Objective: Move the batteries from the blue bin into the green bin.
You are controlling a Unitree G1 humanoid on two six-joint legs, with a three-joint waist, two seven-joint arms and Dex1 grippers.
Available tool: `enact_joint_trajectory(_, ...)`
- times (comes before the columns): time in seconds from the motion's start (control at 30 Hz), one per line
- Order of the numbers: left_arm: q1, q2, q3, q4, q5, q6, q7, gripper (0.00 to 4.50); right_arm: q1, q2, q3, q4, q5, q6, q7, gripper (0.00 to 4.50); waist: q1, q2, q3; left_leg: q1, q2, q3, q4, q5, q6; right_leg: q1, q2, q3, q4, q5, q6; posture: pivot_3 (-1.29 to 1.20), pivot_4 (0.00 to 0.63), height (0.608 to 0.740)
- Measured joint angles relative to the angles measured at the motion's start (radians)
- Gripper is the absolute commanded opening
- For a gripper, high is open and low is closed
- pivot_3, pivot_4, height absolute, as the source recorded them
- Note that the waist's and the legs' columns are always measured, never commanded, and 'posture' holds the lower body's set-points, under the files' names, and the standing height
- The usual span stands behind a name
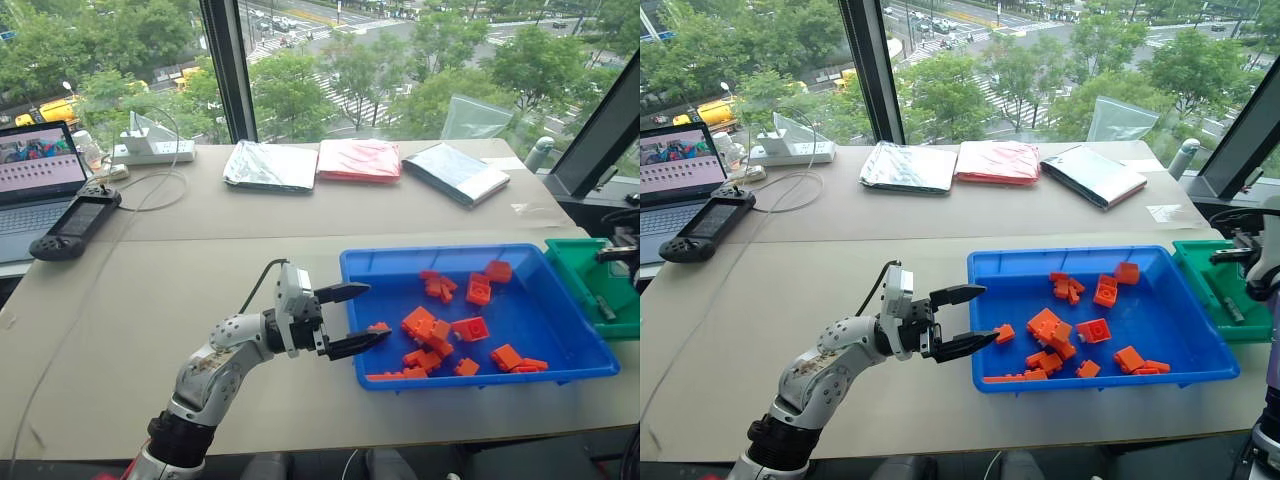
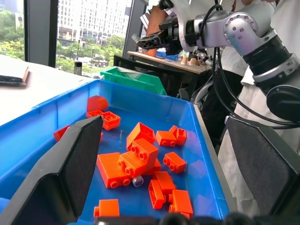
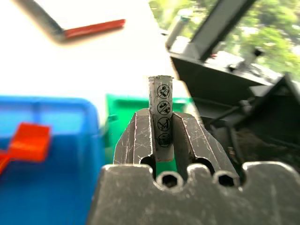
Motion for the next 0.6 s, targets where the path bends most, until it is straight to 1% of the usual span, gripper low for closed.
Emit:
enact_joint_trajectory(0.03, 0.000, 0.000, 0.000, 0.000, 0.000, 0.000, 0.000, 4.50, 0.000, 0.001, 0.000, 0.003, 0.000, -0.009, -0.006, 1.23, -0.002, 0.000, 0.000, 0.000, 0.000, 0.000, 0.000, 0.000, 0.000, 0.000, 0.000, 0.000, 0.000, 0.000, 0.000, 0.00, 0.150, 0.740)
enact_joint_trajectory(0.07, 0.000, -0.001, 0.000, 0.000, 0.000, 0.000, 0.000, 4.50, 0.000, 0.001, -0.001, 0.005, 0.000, -0.020, -0.011, 1.48, -0.004, 0.000, 0.000, 0.000, 0.000, 0.000, 0.000, 0.000, 0.000, 0.000, 0.000, 0.000, 0.000, 0.000, 0.000, 0.00, 0.150, 0.740)
enact_joint_trajectory(0.13, 0.000, -0.001, 0.000, 0.000, 0.000, 0.000, 0.001, 4.50, 0.000, 0.000, -0.008, 0.006, 0.001, -0.035, -0.013, 2.14, -0.007, 0.000, 0.000, 0.001, 0.000, 0.000, 0.000, 0.000, 0.000, 0.000, 0.001, 0.000, 0.000, 0.000, 0.000, 0.00, 0.150, 0.740)
enact_joint_trajectory(0.2, 0.000, -0.001, 0.000, 0.000, 0.000, 0.000, 0.003, 4.50, 0.000, 0.000, -0.012, 0.006, 0.002, -0.043, -0.013, 2.92, -0.007, 0.000, 0.000, 0.001, 0.000, 0.000, 0.000, 0.000, 0.000, 0.000, 0.001, 0.000, 0.001, 0.000, 0.000, 0.00, 0.150, 0.740)
enact_joint_trajectory(0.27, 0.000, -0.001, 0.000, 0.000, 0.000, 0.000, 0.005, 4.50, 0.000, 0.000, -0.015, 0.006, 0.003, -0.048, -0.013, 3.50, -0.007, 0.000, 0.000, 0.001, 0.000, 0.000, 0.000, 0.000, 0.000, 0.000, 0.000, 0.000, 0.001, 0.000, 0.000, 0.00, 0.150, 0.740)
enact_joint_trajectory(0.33, 0.000, 0.000, 0.000, 0.000, 0.000, 0.000, 0.007, 4.50, 0.000, 0.000, -0.015, 0.006, 0.004, -0.059, -0.012, 4.23, -0.007, 0.000, 0.000, 0.001, 0.000, 0.000, 0.000, 0.000, 0.000, 0.000, 0.000, 0.000, 0.000, 0.000, 0.000, 0.00, 0.150, 0.740)
enact_joint_trajectory(0.37, 0.000, 0.000, 0.000, 0.000, 0.000, 0.000, 0.008, 4.50, 0.000, 0.000, -0.015, 0.006, 0.005, -0.065, -0.012, 4.46, -0.007, 0.000, 0.000, 0.001, 0.000, 0.000, 0.000, 0.000, 0.000, 0.000, 0.000, 0.000, 0.000, 0.000, 0.000, 0.00, 0.150, 0.740)
enact_joint_trajectory(0.43, 0.000, 0.001, 0.000, 0.000, 0.000, 0.000, 0.008, 4.50, 0.000, 0.000, -0.015, 0.005, 0.012, -0.072, -0.006, 4.46, -0.007, 0.000, 0.000, 0.001, 0.000, 0.000, 0.000, 0.000, 0.000, 0.001, 0.000, 0.000, 0.000, 0.000, 0.000, 0.00, 0.150, 0.740)
enact_joint_trajectory(0.47, 0.000, 0.002, 0.000, 0.000, 0.000, 0.000, 0.008, 4.50, 0.000, 0.000, -0.014, -0.006, 0.029, -0.071, 0.020, 4.46, -0.007, 0.000, 0.000, 0.001, 0.000, 0.000, 0.000, 0.000, 0.000, 0.000, 0.000, 0.000, 0.000, 0.000, 0.000, 0.00, 0.150, 0.740)
enact_joint_trajectory(0.53, 0.000, 0.004, 0.000, 0.000, 0.000, 0.000, 0.009, 4.50, 0.003, 0.001, -0.003, -0.077, 0.103, -0.053, 0.102, 4.46, -0.010, 0.001, 0.000, 0.001, 0.001, 0.000, 0.000, 0.000, 0.000, 0.000, 0.001, 0.000, 0.000, 0.000, 0.000, 0.00, 0.150, 0.740)
enact_joint_trajectory(0.6, -0.002, 0.002, -0.002, 0.000, 0.000, 0.000, 0.009, 4.50, 0.037, -0.005, 0.020, -0.220, 0.222, 0.006, 0.225, 4.46, -0.013, 0.001, 0.000, 0.002, 0.002, -0.002, -0.001, 0.000, 0.000, 0.001, 0.002, 0.000, 0.000, 0.000, 0.000, 0.00, 0.150, 0.740)
